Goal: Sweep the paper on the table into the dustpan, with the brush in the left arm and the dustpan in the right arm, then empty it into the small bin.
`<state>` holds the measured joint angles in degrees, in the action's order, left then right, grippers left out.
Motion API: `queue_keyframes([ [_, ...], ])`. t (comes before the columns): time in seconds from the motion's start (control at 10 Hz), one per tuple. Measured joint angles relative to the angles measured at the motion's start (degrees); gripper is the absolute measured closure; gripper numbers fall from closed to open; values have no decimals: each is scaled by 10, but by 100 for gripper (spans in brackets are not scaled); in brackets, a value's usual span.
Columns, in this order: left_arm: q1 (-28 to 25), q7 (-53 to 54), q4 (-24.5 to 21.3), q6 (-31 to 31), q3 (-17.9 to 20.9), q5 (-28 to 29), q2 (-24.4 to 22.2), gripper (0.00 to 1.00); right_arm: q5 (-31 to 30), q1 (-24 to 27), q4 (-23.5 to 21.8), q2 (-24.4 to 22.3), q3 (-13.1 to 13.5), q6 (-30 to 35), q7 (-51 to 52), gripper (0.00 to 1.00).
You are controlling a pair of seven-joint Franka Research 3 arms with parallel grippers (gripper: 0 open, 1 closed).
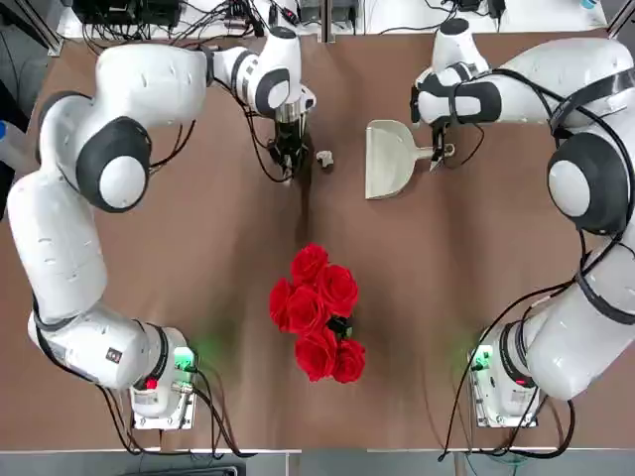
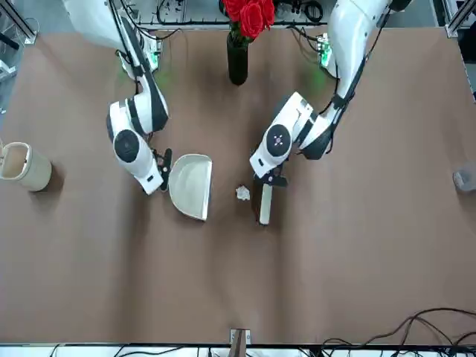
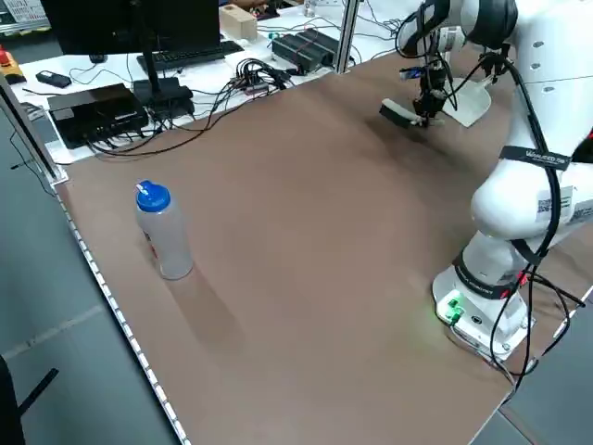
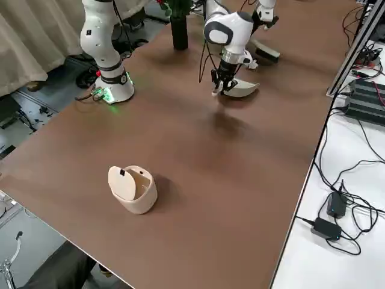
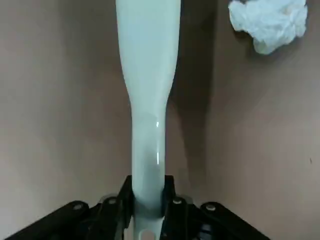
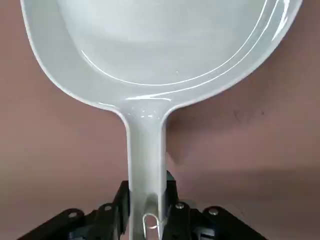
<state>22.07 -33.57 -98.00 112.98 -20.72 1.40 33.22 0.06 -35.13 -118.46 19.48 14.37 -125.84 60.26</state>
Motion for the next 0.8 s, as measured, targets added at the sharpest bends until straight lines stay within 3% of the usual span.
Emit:
queue_keyframes([
  [0.8,96,-103,25,-4,1,0,33,73,1,-47,39,38,0,3,-81,67],
])
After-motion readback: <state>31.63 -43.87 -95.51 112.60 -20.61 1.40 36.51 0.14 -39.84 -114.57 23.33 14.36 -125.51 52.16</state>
